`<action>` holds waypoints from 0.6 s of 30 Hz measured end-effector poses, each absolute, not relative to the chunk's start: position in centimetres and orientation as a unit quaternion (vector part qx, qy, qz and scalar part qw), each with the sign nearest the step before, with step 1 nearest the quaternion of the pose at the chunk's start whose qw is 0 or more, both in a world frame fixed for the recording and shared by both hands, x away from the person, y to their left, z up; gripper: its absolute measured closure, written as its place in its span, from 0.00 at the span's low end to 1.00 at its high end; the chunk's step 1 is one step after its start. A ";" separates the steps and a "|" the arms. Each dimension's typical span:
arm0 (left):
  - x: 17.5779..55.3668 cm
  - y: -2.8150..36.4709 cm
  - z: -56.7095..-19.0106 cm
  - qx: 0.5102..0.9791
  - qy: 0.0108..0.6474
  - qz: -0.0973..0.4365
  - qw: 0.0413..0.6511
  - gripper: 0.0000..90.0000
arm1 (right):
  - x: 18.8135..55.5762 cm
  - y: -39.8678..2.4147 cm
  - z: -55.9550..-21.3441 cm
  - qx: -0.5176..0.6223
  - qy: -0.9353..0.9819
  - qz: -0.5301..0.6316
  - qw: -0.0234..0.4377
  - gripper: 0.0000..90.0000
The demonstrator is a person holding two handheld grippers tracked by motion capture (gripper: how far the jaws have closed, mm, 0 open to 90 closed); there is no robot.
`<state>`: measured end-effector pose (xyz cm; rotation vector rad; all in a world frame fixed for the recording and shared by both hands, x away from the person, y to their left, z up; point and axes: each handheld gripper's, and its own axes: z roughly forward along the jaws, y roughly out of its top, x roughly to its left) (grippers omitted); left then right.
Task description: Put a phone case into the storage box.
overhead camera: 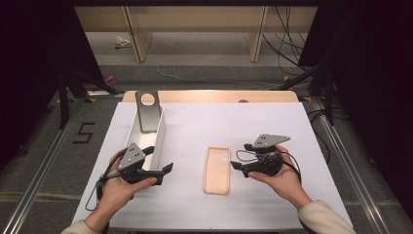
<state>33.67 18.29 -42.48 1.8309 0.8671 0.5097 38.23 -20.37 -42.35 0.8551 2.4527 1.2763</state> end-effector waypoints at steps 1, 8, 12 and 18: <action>33.7 18.3 -42.5 0.758 0.359 0.211 0.502 0.14 | 38.1 -20.1 -42.5 0.286 0.848 0.430 0.121 0.22; 34.0 18.5 -42.8 0.755 0.365 0.215 0.500 0.15 | 37.5 -18.9 -43.2 0.250 0.880 0.391 0.101 0.22; 34.0 18.5 -42.7 0.754 0.365 0.213 0.503 0.15 | 37.5 -18.4 -43.5 0.239 0.891 0.376 0.089 0.22; 34.0 18.3 -42.6 0.754 0.362 0.211 0.506 0.15 | 37.4 -16.9 -43.8 0.197 0.920 0.329 0.080 0.25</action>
